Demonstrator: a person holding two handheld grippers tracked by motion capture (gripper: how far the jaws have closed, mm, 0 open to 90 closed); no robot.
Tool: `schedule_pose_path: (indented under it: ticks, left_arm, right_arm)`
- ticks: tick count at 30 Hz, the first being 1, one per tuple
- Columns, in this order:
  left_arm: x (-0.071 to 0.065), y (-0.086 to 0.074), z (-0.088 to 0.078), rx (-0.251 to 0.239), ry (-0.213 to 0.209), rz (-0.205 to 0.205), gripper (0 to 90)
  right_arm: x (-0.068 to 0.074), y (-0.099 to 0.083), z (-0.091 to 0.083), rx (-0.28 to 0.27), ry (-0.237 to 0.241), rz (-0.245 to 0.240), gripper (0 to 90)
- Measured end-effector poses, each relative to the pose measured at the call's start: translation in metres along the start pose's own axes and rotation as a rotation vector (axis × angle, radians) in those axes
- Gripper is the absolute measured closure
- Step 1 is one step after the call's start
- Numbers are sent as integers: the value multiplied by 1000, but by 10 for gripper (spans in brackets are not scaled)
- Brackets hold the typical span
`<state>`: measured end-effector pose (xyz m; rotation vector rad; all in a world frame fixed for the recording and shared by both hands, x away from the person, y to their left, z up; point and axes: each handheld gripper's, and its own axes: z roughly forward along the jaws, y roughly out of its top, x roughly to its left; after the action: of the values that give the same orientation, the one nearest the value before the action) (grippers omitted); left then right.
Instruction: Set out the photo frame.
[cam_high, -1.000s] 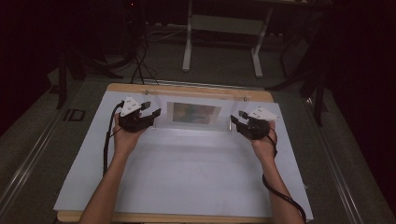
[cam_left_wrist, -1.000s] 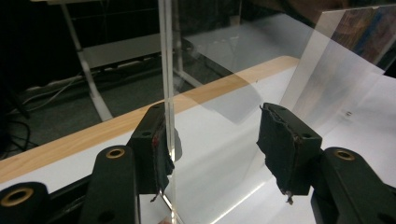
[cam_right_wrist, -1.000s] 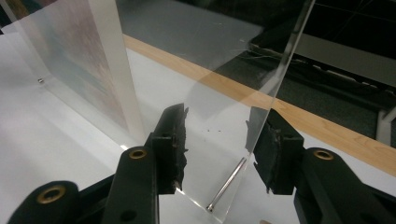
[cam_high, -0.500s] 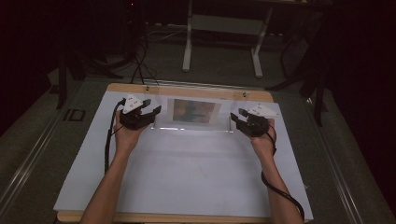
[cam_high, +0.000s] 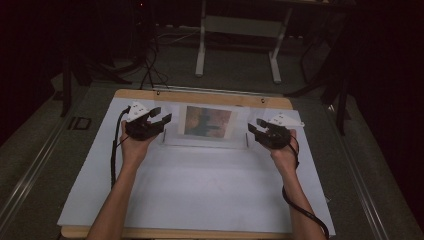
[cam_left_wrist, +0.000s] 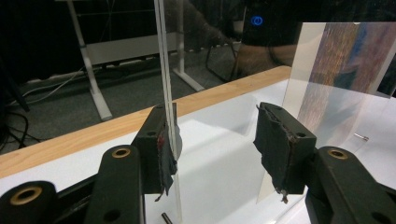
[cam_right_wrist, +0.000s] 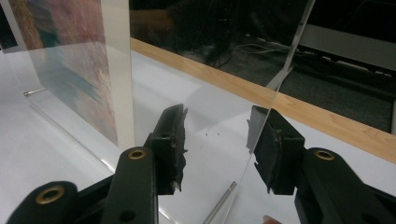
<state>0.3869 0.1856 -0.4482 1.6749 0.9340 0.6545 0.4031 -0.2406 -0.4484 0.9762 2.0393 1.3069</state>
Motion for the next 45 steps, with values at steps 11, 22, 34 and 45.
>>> schedule_pose_path:
  ticks: [11, 22, 34, 45]
  left_arm:
    - [-10, -4, -4, 33, -20, -45, 489]
    - [-14, -5, -12, 87, -22, -85, 486]
    - [-10, -8, -8, 74, -32, -91, 483]
    - [-6, -13, -18, 82, -56, -82, 421]
  right_arm:
    - [3, -3, -16, 1, 9, 43, 555]
    - [10, -5, -23, 31, 18, 73, 555]
    - [4, -8, -17, 30, 48, 102, 555]
    - [2, -16, -23, 74, 63, 78, 501]
